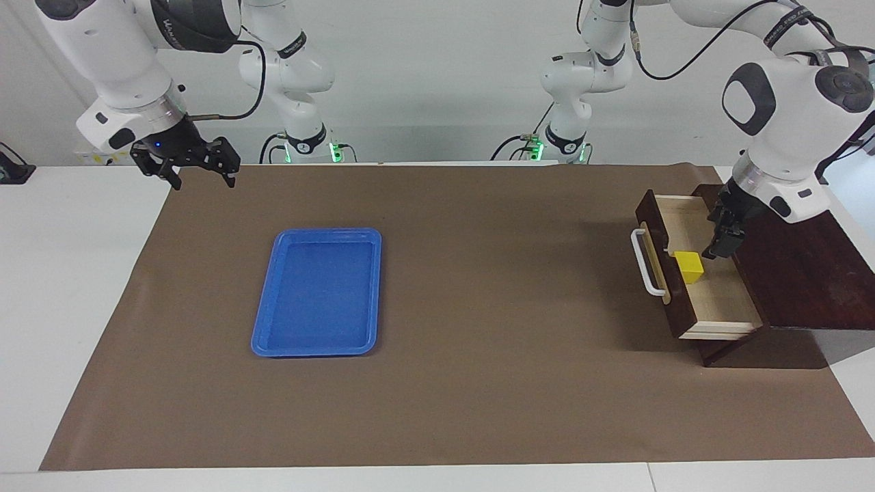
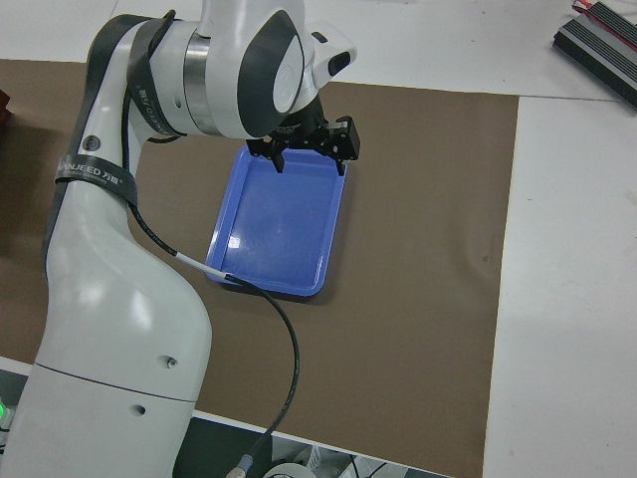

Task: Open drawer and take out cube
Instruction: 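Lower the left gripper into the drawer and grasp the yellow cube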

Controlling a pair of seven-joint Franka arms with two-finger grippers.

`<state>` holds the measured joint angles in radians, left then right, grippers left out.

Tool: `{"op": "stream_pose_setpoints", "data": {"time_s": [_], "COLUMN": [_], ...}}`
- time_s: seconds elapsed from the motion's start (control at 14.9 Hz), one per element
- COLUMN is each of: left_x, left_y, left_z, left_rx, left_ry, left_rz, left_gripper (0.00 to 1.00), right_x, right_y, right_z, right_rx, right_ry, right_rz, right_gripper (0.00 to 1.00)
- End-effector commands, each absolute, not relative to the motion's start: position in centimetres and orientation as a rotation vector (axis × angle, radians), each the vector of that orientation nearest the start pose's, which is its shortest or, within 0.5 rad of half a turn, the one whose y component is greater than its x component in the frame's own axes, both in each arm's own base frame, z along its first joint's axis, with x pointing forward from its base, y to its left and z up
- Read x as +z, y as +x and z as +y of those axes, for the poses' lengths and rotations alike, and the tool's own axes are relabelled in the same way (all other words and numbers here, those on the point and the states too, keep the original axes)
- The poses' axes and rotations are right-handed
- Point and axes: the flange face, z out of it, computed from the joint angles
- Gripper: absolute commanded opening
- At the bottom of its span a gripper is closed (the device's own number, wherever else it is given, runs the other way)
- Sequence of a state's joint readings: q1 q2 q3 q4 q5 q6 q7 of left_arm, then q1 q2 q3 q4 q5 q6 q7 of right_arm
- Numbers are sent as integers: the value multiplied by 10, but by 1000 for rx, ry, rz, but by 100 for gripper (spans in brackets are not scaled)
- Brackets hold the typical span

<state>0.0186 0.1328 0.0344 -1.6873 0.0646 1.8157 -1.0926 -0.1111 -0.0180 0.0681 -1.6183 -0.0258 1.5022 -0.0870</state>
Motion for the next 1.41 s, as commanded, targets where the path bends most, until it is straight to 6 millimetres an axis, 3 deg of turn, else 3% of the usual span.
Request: {"op": "stream_pose_setpoints", "data": {"time_s": [0.0, 0.13, 0.27, 0.67, 1.27, 1.34], "left_x": [488, 478, 472, 445, 441, 441], "left_y": [603, 608, 610, 602, 596, 596], "left_z": [41, 42, 56, 47, 40, 40], "left_rx": [-67, -70, -88, -76, -58, -50], "left_ry": [-2503, -2472, -2418, -2384, -2341, -2338], "left_rz": [-1843, -1886, -1968, -2006, -2045, -2043], "left_gripper": [100, 100, 100, 100, 100, 93], "right_x": [608, 608, 608, 608, 608, 608], "right_y": [535, 535, 535, 535, 535, 535], "right_z": [-29, -29, -29, -29, -31, -31], "right_rx": [165, 165, 165, 165, 165, 165], "right_ry": [-3177, -3177, -3177, -3177, -3177, -3177], "right_rz": [-47, -47, -47, -47, -44, -44], "right_gripper": [100, 100, 100, 100, 100, 100]}}
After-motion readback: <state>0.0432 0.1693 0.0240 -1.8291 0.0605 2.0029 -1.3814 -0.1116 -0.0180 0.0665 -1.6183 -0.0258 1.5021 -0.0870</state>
